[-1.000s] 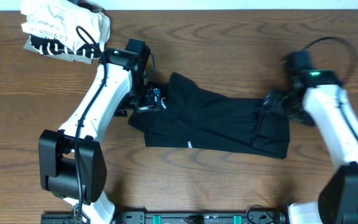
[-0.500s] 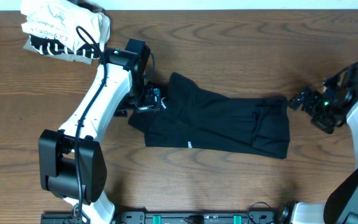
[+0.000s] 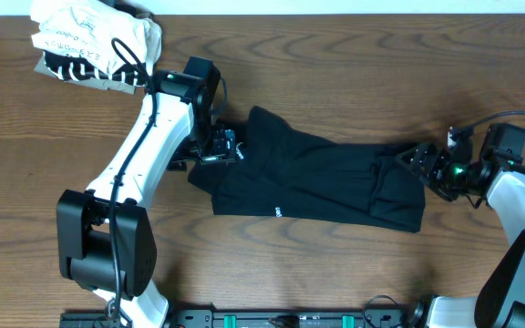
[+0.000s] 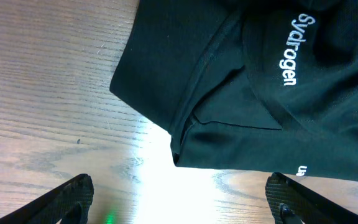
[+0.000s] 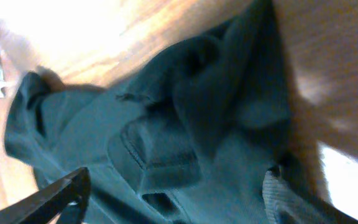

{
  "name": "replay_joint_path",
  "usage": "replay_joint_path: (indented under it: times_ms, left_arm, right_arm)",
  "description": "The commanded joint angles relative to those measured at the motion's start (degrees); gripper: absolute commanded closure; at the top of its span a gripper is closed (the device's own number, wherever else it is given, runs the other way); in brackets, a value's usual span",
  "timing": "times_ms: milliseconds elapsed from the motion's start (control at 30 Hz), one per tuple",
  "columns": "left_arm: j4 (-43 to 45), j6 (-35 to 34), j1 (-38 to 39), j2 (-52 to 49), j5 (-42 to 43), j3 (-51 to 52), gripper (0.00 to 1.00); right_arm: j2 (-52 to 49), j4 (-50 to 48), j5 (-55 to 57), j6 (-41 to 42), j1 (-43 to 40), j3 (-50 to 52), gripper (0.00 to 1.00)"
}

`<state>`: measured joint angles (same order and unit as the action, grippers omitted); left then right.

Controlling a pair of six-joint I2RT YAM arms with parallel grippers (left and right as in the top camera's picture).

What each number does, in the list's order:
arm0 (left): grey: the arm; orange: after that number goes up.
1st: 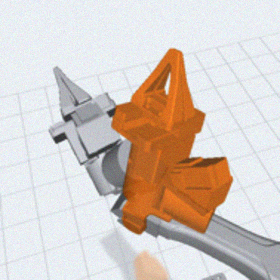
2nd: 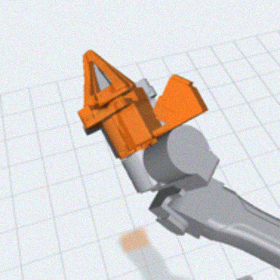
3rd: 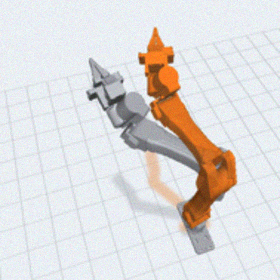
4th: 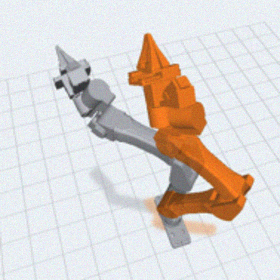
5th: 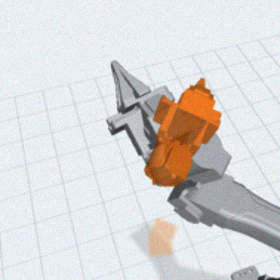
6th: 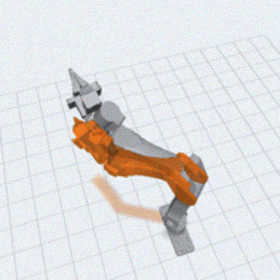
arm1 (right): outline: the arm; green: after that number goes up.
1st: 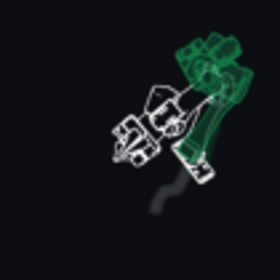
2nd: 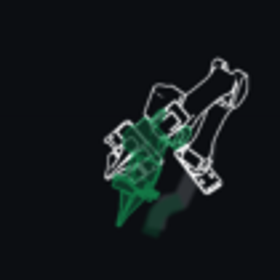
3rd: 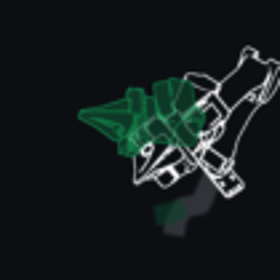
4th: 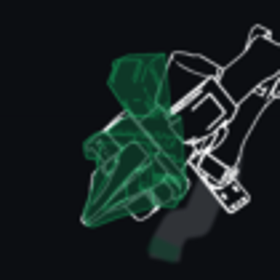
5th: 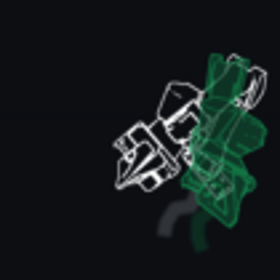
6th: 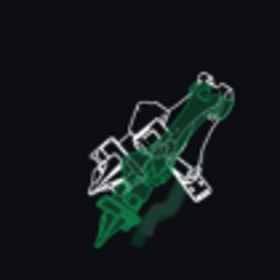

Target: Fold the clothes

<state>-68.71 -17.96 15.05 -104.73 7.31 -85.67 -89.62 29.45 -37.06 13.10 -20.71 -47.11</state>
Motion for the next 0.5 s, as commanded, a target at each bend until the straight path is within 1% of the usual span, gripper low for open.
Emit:
replay_joint_path:
  times_ms: [0, 133, 267, 467]
  left_arm:
    - [-0.20, 0.31, -0.24, 0.22, -0.44, 0.39, 0.09]
    - [-0.22, 0.28, -0.24, 0.22, -0.44, 0.39, 0.09]
    - [-0.15, 0.28, -0.24, 0.22, -0.44, 0.39, 0.10]
    - [0.22, 0.28, -0.24, 0.22, -0.44, 0.39, 0.10]
  right_arm:
    - [-0.13, -2.38, -5.73, 0.13, 0.33, 1.18, 0.17]
    - [-0.13, -4.37, -6.03, 0.11, 0.55, 1.20, 0.19]
    - [-0.17, -5.05, -6.03, 0.13, 0.55, 1.20, 0.24]
    - [-0.26, -5.81, -6.03, 0.11, 0.76, 1.22, 0.28]
